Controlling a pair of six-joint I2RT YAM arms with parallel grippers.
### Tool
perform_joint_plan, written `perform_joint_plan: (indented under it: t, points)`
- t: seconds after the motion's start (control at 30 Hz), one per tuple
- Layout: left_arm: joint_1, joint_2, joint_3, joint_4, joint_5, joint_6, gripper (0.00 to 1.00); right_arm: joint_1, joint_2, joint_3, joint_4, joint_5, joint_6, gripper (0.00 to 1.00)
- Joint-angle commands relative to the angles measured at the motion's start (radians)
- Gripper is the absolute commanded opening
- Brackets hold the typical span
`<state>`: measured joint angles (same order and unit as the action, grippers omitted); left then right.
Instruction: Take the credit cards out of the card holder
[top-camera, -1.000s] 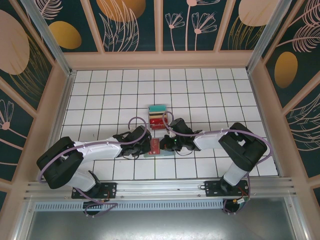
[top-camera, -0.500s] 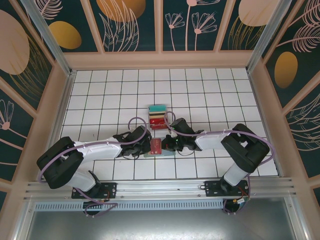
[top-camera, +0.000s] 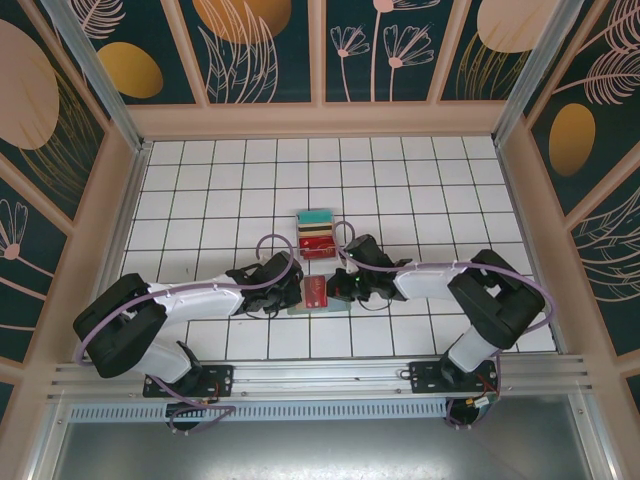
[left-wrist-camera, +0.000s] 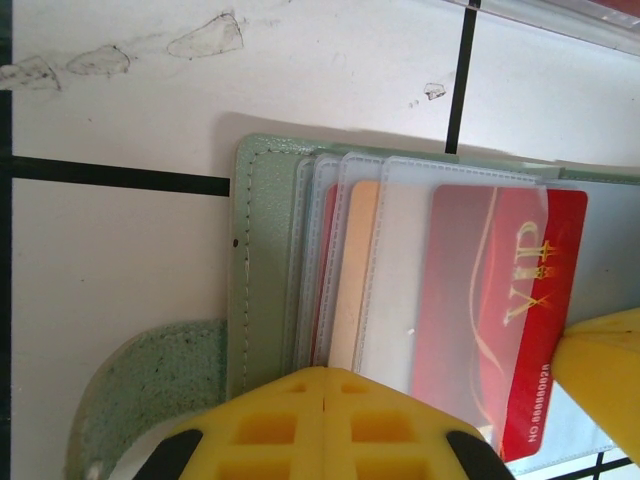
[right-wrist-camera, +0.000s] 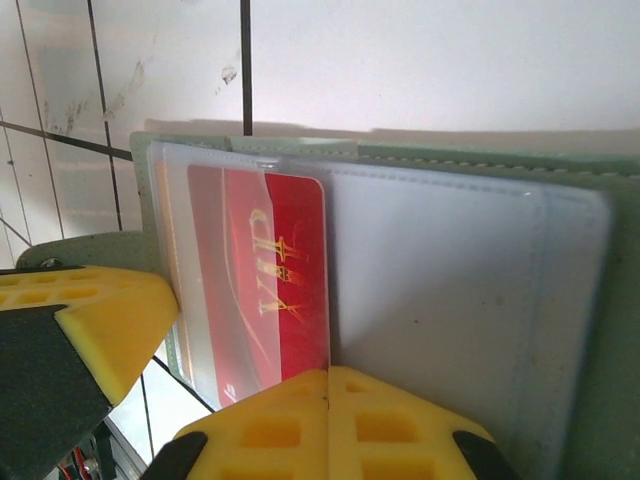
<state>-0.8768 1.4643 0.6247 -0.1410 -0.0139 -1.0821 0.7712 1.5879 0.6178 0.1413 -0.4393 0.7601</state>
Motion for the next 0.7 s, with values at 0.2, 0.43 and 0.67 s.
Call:
perform_joint_plan:
  t: [0.2, 0.43, 0.67]
  points:
    - [0.005, 0.057, -0.037, -0.063, -0.015, -0.006, 0.0, -0.003, -0.006, -0.017, 0.091, -0.048, 0.017, 0.23]
    - [0.004, 0.057, -0.037, -0.063, -0.012, -0.005, 0.0, -0.003, 0.032, -0.008, 0.095, -0.045, 0.027, 0.23]
    - [0.005, 0.055, -0.037, -0.063, -0.012, -0.009, 0.0, -0.003, 0.018, -0.004, 0.047, -0.005, 0.012, 0.23]
